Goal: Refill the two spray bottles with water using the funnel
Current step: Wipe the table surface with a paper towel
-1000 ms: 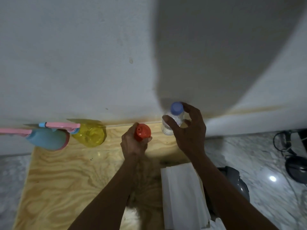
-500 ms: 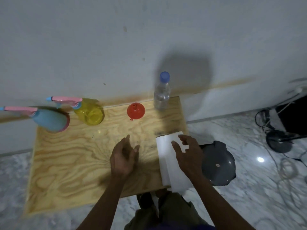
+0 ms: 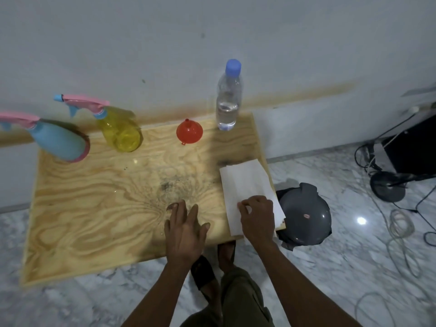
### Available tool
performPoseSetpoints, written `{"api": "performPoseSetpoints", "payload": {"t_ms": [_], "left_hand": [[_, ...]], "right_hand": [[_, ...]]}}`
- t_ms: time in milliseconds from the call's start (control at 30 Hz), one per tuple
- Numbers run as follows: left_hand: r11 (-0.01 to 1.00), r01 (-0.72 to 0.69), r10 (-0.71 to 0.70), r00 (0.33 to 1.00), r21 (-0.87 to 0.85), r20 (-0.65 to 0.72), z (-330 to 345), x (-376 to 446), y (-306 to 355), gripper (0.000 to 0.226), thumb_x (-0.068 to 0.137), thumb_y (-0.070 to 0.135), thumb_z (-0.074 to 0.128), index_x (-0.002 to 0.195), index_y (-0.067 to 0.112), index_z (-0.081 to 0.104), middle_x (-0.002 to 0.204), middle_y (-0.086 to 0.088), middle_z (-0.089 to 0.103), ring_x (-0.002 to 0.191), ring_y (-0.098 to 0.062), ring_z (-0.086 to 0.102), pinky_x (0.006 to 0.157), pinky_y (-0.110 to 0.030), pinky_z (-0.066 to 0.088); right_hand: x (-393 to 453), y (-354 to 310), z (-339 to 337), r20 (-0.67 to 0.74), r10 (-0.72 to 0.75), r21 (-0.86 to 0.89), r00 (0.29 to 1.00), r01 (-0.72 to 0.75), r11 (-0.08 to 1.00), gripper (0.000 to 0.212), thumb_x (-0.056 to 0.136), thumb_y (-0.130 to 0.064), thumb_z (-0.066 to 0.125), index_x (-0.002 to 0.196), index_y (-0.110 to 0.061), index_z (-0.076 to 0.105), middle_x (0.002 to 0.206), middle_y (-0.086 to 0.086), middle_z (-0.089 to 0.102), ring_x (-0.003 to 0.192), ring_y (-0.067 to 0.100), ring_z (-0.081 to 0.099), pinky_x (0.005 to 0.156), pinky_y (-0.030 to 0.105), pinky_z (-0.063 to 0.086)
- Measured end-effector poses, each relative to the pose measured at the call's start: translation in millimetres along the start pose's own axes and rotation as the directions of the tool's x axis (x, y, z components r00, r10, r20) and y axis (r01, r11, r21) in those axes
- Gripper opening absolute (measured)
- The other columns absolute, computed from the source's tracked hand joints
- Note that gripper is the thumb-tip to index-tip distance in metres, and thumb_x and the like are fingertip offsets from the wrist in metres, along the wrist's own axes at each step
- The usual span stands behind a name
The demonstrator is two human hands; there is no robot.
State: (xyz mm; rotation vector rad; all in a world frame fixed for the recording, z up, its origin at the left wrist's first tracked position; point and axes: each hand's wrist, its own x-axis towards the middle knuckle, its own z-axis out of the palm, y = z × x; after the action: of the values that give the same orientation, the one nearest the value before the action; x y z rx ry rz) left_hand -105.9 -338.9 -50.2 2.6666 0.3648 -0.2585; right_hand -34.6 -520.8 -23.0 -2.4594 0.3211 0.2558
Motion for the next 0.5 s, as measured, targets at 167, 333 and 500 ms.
{"api": "performPoseSetpoints", "payload": {"t_ms": [167,333,500], "left_hand": [[1.0,-0.004,0.004,0.999,-0.015,-0.035,8,-3,-3,0.073,0.089,0.071,0.032,0.145,0.026,0.049,0.161,-0.012,0.031,0.151,-0.033,0.022,0.11,-0.058,0.031],[0.997,0.004,-0.008,0.999,-0.077,-0.049,16,-7,-7,0.075,0.088,0.071,0.036,0.147,0.026,0.048,0.165,-0.008,0.024,0.154,-0.027,0.015,0.116,-0.058,0.019],[0.993,0.005,-0.013,0.997,-0.116,-0.075,17,-7,-6,0.076,0.087,0.071,0.039,0.146,0.026,0.05,0.165,-0.008,0.024,0.154,-0.027,0.015,0.117,-0.06,0.017]], "right_hand": [[3,7,1,-0.024,-0.011,0.108,1.0,0.013,0.994,0.013,0.092,-0.02,0.066,0.084,-0.01,0.069,0.095,0.002,0.065,0.098,0.022,0.053,0.079,0.03,0.039],[2,7,-17,-0.093,0.021,0.273,0.995,0.005,0.962,0.012,0.096,-0.02,0.061,0.091,-0.01,0.065,0.085,-0.004,0.063,0.081,0.012,0.058,0.072,0.021,0.039],[8,-1,-36,-0.135,0.057,0.376,0.989,-0.002,0.927,0.01,0.103,-0.022,0.048,0.094,-0.015,0.049,0.08,-0.005,0.061,0.07,0.002,0.055,0.058,0.01,0.037]]}}
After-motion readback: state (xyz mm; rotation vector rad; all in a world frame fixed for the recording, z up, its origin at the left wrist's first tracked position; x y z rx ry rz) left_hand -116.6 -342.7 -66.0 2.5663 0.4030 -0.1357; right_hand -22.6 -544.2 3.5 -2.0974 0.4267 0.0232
